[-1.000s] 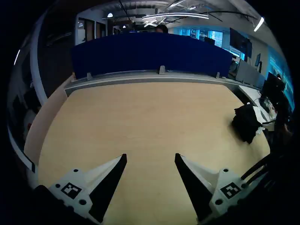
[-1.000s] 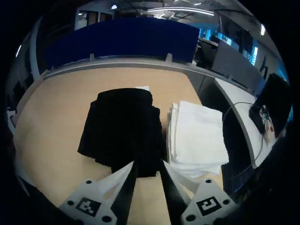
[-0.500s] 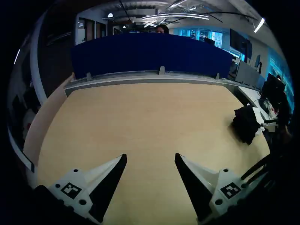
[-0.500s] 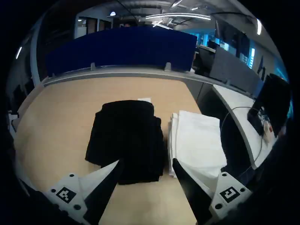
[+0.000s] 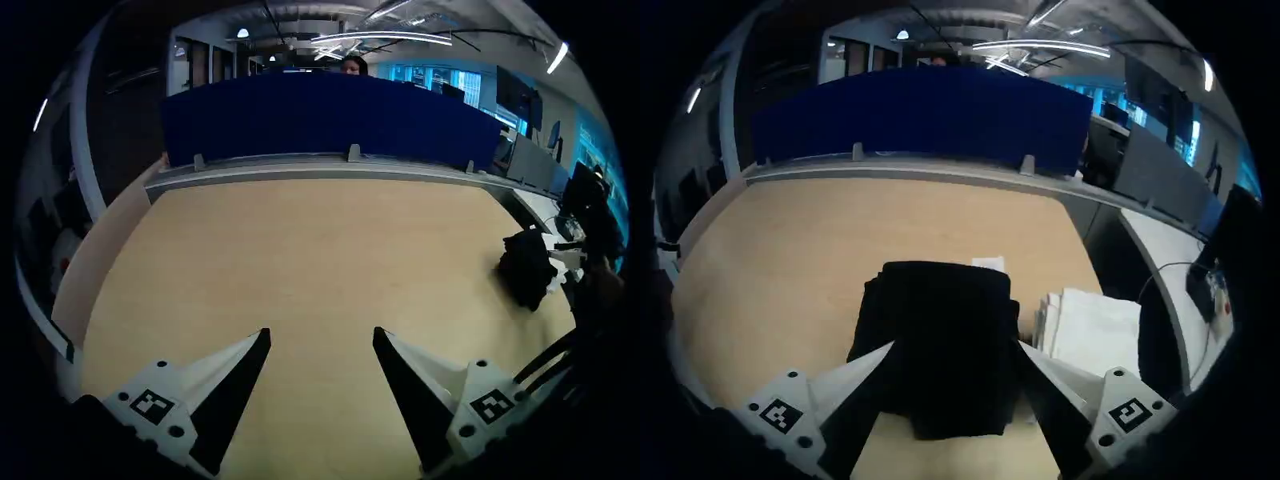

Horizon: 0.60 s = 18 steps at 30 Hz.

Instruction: Fold towel

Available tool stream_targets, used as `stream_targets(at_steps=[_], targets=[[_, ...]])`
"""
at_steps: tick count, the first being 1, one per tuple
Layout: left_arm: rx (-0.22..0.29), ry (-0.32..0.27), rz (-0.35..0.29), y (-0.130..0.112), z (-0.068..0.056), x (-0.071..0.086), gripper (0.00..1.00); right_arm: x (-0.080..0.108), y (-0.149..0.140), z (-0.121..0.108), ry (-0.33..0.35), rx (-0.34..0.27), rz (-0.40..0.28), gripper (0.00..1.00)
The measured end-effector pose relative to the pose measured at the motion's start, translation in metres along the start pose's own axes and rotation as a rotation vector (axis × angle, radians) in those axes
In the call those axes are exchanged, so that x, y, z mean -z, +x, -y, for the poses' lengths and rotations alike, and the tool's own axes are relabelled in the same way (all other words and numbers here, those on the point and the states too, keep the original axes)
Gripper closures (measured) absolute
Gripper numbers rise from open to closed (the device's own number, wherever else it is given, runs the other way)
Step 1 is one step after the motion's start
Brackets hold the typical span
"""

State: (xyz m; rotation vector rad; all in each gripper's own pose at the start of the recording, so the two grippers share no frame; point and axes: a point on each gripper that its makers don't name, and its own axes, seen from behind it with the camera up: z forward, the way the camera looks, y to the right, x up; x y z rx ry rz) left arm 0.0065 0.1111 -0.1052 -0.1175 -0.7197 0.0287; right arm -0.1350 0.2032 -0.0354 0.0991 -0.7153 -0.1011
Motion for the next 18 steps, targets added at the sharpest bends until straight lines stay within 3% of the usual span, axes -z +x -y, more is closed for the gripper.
stream_targets(at_steps=[9, 18], targets=[[0.017, 0.026, 0.002, -0.002, 0.013, 0.002, 0.05, -0.029, 0.018, 0.005, 0.021, 0.014, 0.000, 0.00], [0.025, 0.046, 0.002, -0.003, 0.020, 0.004, 0.05, -0.058, 0.012, 0.003, 0.031, 0.015, 0.039, 0.00]])
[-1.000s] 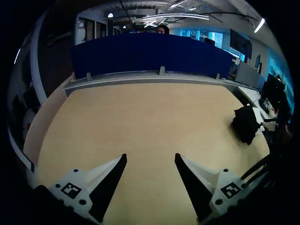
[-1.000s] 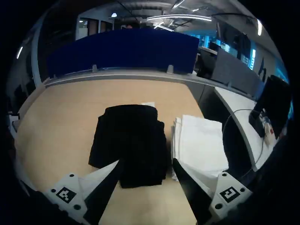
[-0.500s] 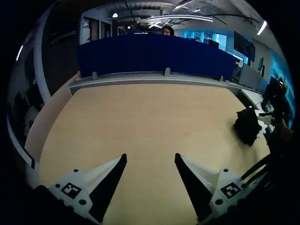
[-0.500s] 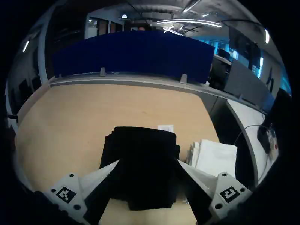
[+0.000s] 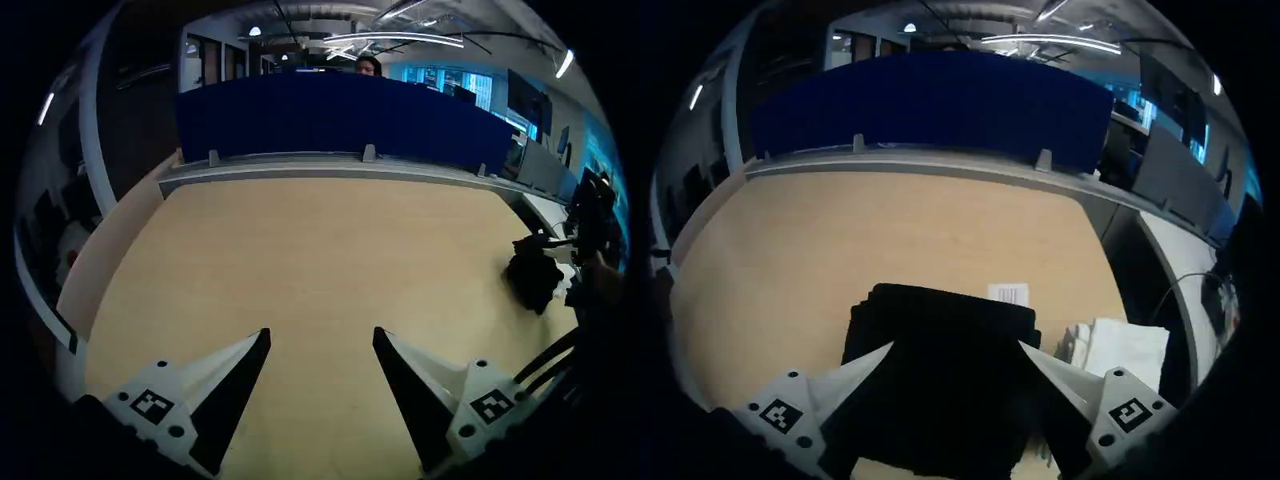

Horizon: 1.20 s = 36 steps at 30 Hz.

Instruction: Fold towel

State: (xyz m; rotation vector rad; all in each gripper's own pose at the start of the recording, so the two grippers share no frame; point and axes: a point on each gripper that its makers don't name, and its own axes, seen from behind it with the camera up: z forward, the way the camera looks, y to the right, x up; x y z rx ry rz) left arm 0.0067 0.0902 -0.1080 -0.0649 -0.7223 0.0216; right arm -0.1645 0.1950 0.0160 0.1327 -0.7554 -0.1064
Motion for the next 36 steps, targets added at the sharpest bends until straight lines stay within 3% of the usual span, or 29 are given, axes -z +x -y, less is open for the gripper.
stream_targets(at_steps=[6, 12, 15, 24, 30, 36], targets=[[0.000, 0.012, 0.002, -0.002, 0.005, 0.001, 0.05, -0.015, -0.007, -0.004, -0.004, -0.004, 0.027, 0.00], [0.001, 0.015, 0.002, -0.001, 0.008, 0.001, 0.05, -0.018, -0.008, -0.005, -0.002, -0.006, 0.031, 0.00], [0.002, 0.014, 0.001, -0.001, 0.009, 0.000, 0.05, -0.014, -0.002, -0.003, -0.002, -0.013, 0.019, 0.00], [0.002, 0.004, -0.001, 0.001, 0.006, 0.000, 0.05, 0.027, 0.007, 0.008, -0.020, -0.010, -0.050, 0.00], [-0.003, -0.005, -0.001, 0.002, 0.004, -0.001, 0.05, 0.045, -0.020, 0.018, -0.040, -0.013, -0.035, 0.00], [-0.006, -0.008, -0.002, 0.003, 0.005, -0.001, 0.05, 0.050, -0.048, 0.027, -0.046, -0.028, -0.007, 0.00]])
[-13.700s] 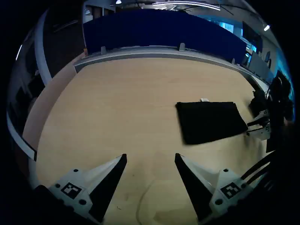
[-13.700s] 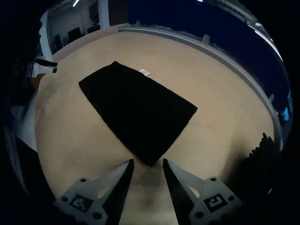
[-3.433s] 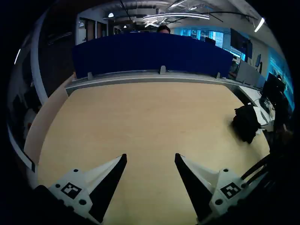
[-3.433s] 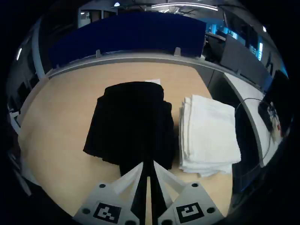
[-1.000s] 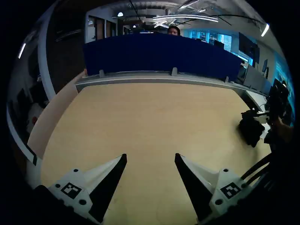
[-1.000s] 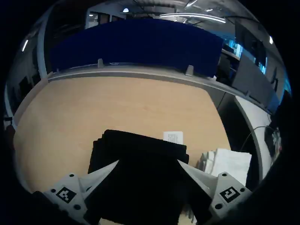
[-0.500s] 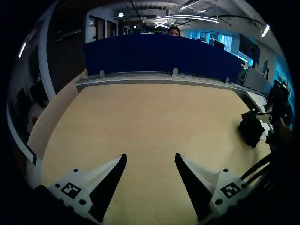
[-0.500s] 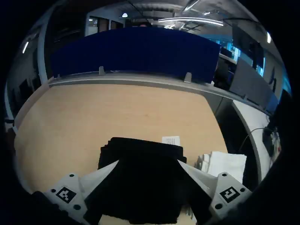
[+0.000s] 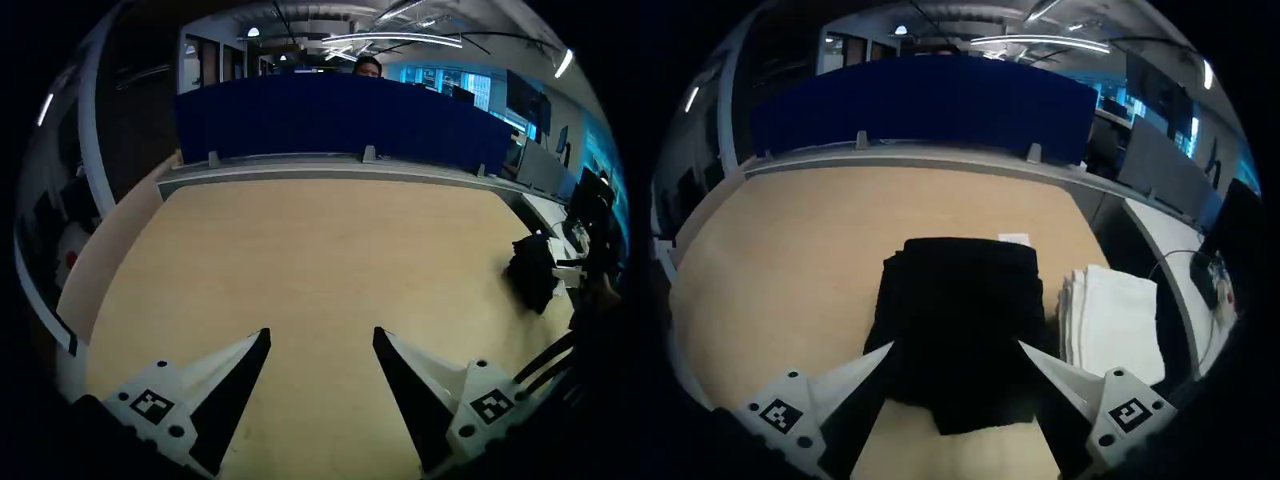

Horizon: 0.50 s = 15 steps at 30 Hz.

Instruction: Fold towel

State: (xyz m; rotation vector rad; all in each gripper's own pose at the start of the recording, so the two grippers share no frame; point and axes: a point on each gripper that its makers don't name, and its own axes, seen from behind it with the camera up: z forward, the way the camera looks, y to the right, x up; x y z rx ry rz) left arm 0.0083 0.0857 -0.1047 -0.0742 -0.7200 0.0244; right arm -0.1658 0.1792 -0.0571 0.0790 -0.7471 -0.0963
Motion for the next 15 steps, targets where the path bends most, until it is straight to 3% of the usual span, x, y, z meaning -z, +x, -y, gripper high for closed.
stream_targets(at_steps=[9, 15], targets=[[0.002, 0.000, -0.006, 0.000, 0.004, 0.002, 0.05, -0.010, -0.020, -0.001, 0.001, 0.002, 0.044, 0.00], [0.006, 0.000, -0.019, 0.002, 0.010, 0.002, 0.05, 0.005, 0.007, 0.005, -0.013, -0.003, -0.024, 0.00]])
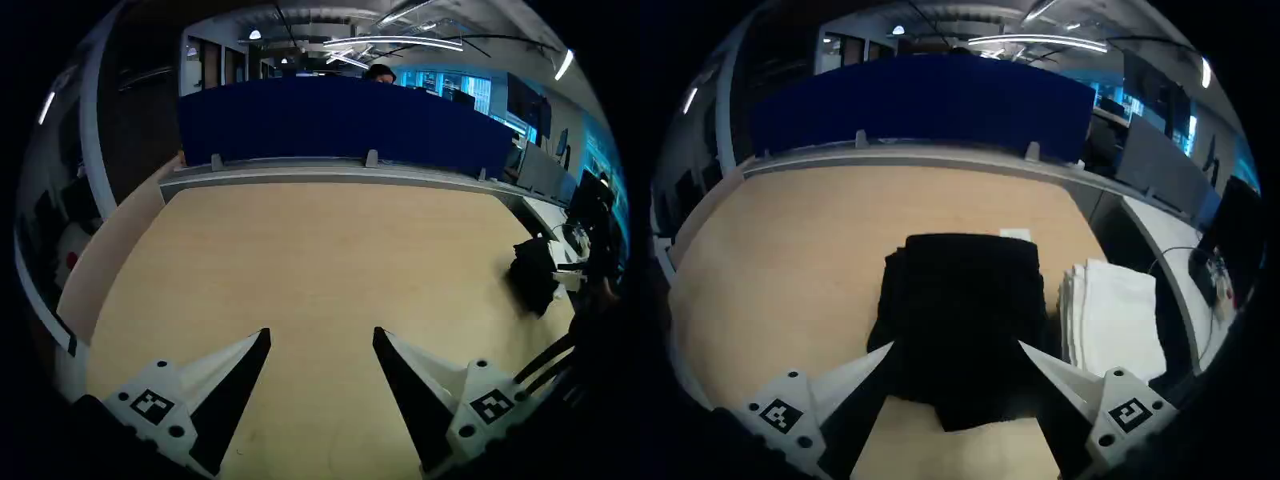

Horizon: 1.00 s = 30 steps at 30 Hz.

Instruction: Fold towel

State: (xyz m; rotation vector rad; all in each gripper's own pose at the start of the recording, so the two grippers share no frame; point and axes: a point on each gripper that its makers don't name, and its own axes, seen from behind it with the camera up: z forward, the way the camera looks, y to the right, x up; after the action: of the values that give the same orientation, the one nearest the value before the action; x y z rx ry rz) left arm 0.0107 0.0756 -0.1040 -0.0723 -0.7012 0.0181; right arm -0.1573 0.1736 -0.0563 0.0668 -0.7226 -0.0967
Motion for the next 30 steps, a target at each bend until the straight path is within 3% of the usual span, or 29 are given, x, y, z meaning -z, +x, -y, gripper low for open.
stream_targets(at_steps=[5, 11, 21, 30], targets=[[0.005, -0.002, -0.016, 0.003, 0.007, -0.002, 0.05, 0.017, 0.031, 0.013, -0.012, -0.003, -0.084, 0.00], [0.014, -0.006, -0.049, 0.012, 0.016, -0.004, 0.05, 0.042, 0.077, 0.038, -0.014, -0.031, -0.233, 0.00], [0.023, -0.028, -0.138, 0.042, 0.021, -0.004, 0.05, 0.080, 0.133, 0.073, -0.040, -0.063, -0.442, 0.00], [0.035, -0.027, -0.236, 0.070, 0.026, -0.002, 0.05, 0.090, 0.167, 0.107, -0.038, -0.050, -0.564, 0.00]])
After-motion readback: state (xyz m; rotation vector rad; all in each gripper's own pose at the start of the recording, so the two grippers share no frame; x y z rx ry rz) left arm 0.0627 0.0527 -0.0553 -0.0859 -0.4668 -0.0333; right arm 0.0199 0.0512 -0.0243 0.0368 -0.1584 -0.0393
